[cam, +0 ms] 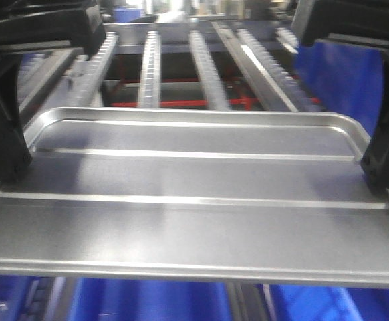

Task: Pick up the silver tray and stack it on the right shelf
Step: 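Hold the tray level in both grippers while the base turns away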

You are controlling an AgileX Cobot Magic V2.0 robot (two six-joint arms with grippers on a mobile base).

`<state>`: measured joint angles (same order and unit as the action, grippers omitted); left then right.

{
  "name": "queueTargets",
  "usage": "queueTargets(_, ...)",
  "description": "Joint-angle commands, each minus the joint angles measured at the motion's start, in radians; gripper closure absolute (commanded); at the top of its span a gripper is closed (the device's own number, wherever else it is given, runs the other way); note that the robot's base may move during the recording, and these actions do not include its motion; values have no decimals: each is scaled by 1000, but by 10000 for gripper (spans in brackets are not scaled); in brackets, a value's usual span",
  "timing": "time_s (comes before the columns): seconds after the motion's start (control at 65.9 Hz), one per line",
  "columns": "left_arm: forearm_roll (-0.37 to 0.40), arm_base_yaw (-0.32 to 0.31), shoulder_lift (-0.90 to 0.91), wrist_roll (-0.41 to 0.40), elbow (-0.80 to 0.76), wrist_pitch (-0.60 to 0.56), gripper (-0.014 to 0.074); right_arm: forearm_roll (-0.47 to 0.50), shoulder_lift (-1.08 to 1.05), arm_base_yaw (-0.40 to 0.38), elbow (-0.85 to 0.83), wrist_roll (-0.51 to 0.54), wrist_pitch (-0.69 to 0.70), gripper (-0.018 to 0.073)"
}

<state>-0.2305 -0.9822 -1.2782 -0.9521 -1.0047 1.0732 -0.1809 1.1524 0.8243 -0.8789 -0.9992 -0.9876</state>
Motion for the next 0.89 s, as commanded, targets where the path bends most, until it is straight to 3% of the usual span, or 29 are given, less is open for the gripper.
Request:
queueTargets(0.0,-40,-8,31,6,-25,23,696,-50,-24,-2,-24,7,-17,501)
queueTargets(0.88,-40,-8,31,6,-25,23,696,-50,-24,-2,-24,7,-19,501)
